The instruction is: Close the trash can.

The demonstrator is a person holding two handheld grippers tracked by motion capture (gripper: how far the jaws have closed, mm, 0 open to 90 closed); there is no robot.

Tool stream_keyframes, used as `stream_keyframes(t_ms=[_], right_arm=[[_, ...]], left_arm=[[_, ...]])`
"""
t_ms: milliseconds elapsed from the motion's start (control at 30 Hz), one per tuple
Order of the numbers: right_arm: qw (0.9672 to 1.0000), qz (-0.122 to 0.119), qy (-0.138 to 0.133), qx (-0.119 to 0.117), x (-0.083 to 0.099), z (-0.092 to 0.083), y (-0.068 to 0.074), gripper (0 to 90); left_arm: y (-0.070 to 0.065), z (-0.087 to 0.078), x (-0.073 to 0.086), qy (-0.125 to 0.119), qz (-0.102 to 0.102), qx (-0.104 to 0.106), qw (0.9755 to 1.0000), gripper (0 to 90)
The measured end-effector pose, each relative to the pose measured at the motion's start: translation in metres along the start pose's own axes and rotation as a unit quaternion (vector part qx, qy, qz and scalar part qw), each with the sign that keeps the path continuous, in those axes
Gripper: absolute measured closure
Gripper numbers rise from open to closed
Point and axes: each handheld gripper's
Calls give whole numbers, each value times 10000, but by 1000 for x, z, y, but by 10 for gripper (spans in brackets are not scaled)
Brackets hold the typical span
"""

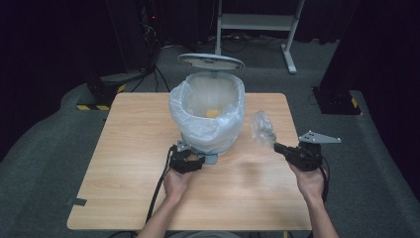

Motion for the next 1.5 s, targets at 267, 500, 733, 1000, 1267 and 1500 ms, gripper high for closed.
stream_keyframes(t_ms=[267,500,733,1000,1267,1500], right_arm=[[9999,-68,-103,14,-10,-5,3,900],[9997,-187,-157,-1,-22,-8,6,900],[9995,-240,-217,-15,-33,-12,7,900],[9992,-280,-279,-72,-43,-16,9,900],[9987,-337,-359,-117,-54,-20,12,900],[9982,-382,-436,-180,-64,-24,13,900]], left_arm=[[0,0,0,-1,-1,-2,10000,300],[0,0,0,0,-8,3,10000,300],[0,0,0,6,-5,7,10000,300],[0,0,0,4,-9,7,10000,300],[0,0,0,6,-6,9,10000,300],[0,0,0,7,-6,10,10000,300]])
Point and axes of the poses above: each handheld gripper's, and its own axes: z roughly forward along the jaws, x roughly out of its underside, y roughly to its left, and after that the axes turned 3 degrees about x, right-handed
